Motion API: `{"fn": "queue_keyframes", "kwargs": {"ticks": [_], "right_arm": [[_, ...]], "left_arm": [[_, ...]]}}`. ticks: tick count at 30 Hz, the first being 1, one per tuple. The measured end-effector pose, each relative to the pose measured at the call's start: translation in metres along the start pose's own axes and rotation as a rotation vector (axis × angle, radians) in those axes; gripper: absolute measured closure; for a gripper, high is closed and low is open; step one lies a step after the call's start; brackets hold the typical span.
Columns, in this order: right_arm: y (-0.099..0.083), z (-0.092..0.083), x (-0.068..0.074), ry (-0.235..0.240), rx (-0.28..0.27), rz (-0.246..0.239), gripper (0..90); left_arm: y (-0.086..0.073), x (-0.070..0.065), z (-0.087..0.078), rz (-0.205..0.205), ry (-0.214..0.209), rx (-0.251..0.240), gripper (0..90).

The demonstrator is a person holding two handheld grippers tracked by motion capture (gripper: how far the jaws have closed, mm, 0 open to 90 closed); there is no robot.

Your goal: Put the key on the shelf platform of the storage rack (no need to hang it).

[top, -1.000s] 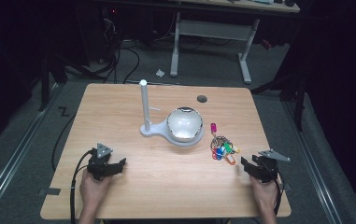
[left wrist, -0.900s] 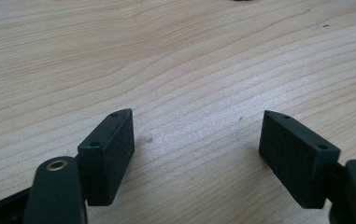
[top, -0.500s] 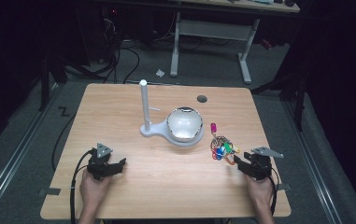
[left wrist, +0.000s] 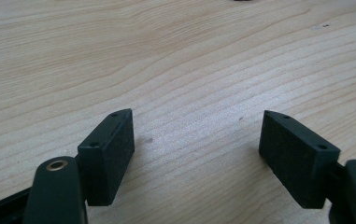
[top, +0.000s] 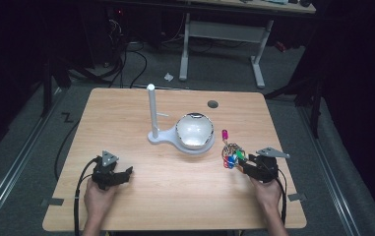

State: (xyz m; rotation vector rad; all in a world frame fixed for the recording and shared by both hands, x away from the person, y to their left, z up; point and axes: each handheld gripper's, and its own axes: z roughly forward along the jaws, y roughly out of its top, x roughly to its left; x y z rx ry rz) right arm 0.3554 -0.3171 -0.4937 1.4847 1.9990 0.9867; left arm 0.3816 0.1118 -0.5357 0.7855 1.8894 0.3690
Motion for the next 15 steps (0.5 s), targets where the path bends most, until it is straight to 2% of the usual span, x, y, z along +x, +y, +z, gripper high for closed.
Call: {"fn": "queue_keyframes", "kwargs": {"ticks": [7, 15], "right_arm": [[0.015, 0.011, 0.006, 0.010, 0.013, -0.032, 50.8], [0.024, 0.023, 0.008, 0.025, 0.024, -0.033, 50.7]], "left_arm": [[0.000, 0.000, 0.000, -0.007, 0.004, 0.002, 27.0], [0.000, 0.000, 0.000, -0.007, 0.004, 0.002, 27.0]]}}
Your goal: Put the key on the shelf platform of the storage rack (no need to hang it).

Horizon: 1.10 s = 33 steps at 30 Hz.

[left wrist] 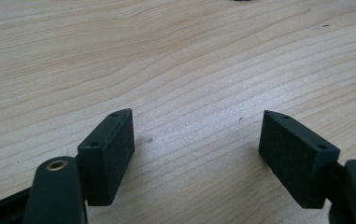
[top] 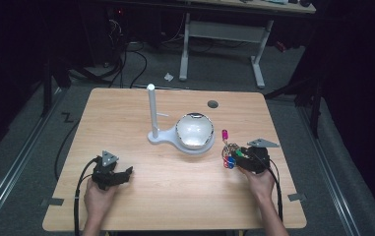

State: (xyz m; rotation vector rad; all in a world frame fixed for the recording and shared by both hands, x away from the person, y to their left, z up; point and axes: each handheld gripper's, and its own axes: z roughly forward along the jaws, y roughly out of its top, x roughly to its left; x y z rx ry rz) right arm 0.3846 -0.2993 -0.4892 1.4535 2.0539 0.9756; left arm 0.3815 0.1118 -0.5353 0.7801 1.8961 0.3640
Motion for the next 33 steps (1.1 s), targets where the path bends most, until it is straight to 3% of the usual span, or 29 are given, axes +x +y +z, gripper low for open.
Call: {"fn": "queue_keyframes", "kwargs": {"ticks": [9, 24, 31, 33], "right_arm": [[0.014, 0.026, 0.000, -0.021, 0.047, -0.020, 48.1], [0.011, 0.052, -0.003, -0.043, 0.118, -0.015, 46.9], [0.011, 0.056, 0.001, -0.106, 0.133, -0.083, 57.3], [0.011, 0.056, 0.001, -0.099, 0.137, -0.089, 59.9]], "left_arm": [[0.000, 0.000, 0.000, -0.007, 0.004, 0.000, 26.9], [0.000, 0.000, 0.000, -0.005, 0.003, 0.000, 26.9], [0.000, 0.000, 0.000, -0.005, 0.003, -0.001, 27.0], [0.000, 0.000, 0.000, -0.006, 0.003, -0.001, 26.9]]}}
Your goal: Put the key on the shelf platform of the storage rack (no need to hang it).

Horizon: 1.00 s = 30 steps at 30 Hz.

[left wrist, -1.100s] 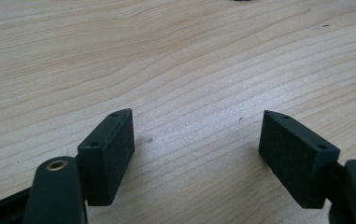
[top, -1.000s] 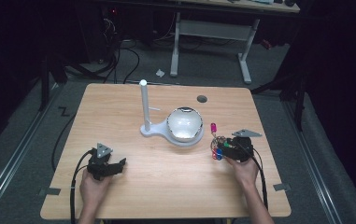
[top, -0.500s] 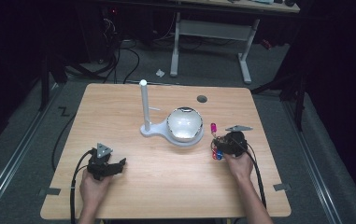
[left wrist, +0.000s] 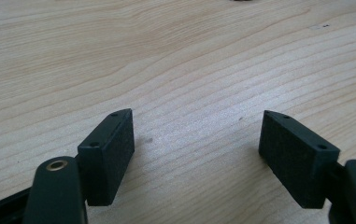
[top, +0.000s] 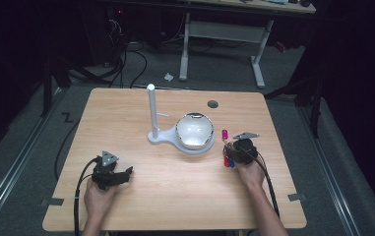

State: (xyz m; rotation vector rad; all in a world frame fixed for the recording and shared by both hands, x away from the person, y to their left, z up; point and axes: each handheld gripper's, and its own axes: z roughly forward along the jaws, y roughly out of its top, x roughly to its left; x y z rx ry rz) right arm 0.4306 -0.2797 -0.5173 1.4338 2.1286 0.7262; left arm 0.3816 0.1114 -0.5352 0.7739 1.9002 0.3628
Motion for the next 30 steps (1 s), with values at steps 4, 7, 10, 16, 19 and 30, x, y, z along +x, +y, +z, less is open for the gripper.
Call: {"fn": "queue_keyframes", "kwargs": {"ticks": [4, 7, 10, 16, 19, 30], "right_arm": [[0.000, 0.001, 0.002, 0.003, -0.002, -0.007, 60.7], [0.001, 0.002, 0.003, 0.007, -0.004, -0.026, 60.6], [0.001, 0.004, 0.005, -0.004, -0.012, -0.053, 67.6], [0.000, 0.003, 0.007, 0.002, -0.027, -0.113, 74.4], [-0.002, 0.003, 0.004, 0.025, -0.041, -0.101, 75.2], [-0.007, -0.010, -0.008, 0.072, -0.104, -0.056, 84.9]], "left_arm": [[0.000, 0.000, 0.000, -0.003, 0.001, -0.001, 27.0], [0.000, 0.000, 0.000, -0.001, 0.001, 0.000, 27.0], [0.000, 0.000, 0.000, 0.000, 0.000, -0.001, 26.9], [0.000, 0.000, 0.000, -0.001, 0.001, 0.000, 26.9], [0.000, 0.000, 0.000, -0.002, 0.001, 0.000, 27.0], [0.000, 0.000, 0.000, -0.001, 0.001, 0.000, 27.1]]}}
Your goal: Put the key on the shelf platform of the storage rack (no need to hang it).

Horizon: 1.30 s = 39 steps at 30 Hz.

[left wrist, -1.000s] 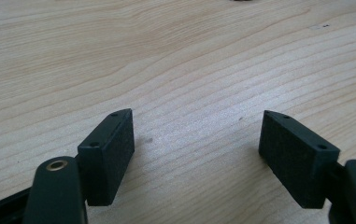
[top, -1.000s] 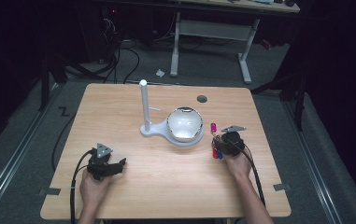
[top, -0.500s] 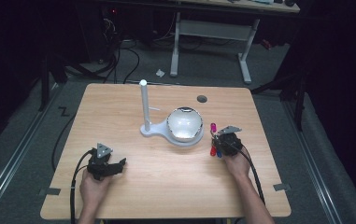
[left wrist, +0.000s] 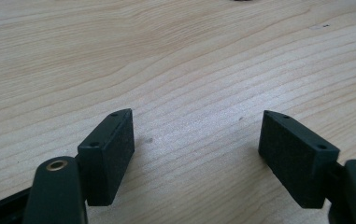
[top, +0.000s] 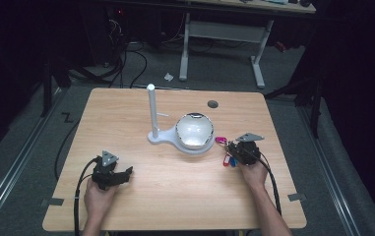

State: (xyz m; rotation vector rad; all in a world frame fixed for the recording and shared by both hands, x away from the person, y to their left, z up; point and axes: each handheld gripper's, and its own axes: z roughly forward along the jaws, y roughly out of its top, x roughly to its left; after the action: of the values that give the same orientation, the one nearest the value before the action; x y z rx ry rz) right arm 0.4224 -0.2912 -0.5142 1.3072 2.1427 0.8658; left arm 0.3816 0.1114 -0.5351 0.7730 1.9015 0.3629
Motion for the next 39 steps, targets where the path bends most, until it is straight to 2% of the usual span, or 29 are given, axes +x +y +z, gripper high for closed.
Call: {"fn": "queue_keyframes", "kwargs": {"ticks": [2, 5, 7, 16, 20, 24, 35, 39], "right_arm": [[0.000, -0.006, -0.003, 0.010, -0.036, 0.023, 87.6], [0.002, -0.012, -0.005, 0.015, -0.057, 0.034, 87.7], [0.002, -0.016, -0.006, 0.008, -0.056, 0.016, 87.8], [0.006, -0.033, -0.011, 0.018, -0.099, 0.027, 88.0], [0.012, -0.045, -0.012, 0.015, -0.119, 0.012, 88.1], [0.021, -0.062, -0.013, 0.026, -0.168, 0.011, 88.2], [0.039, -0.091, -0.016, 0.054, -0.233, 0.010, 88.2], [0.045, -0.101, -0.015, 0.063, -0.252, -0.006, 88.2]], "left_arm": [[0.000, 0.000, 0.000, 0.000, -0.001, 0.000, 27.0], [0.000, 0.000, 0.000, 0.001, -0.001, 0.000, 27.1], [0.000, 0.000, 0.000, 0.000, 0.000, 0.000, 27.0], [0.000, 0.000, 0.000, -0.002, 0.000, 0.000, 27.0], [0.000, 0.000, 0.000, 0.000, -0.001, 0.001, 26.9], [0.000, 0.000, 0.000, -0.001, 0.000, 0.000, 27.0], [0.000, -0.001, 0.000, -0.013, 0.005, 0.002, 26.9], [0.000, -0.001, 0.000, -0.013, 0.005, 0.002, 27.0]]}}
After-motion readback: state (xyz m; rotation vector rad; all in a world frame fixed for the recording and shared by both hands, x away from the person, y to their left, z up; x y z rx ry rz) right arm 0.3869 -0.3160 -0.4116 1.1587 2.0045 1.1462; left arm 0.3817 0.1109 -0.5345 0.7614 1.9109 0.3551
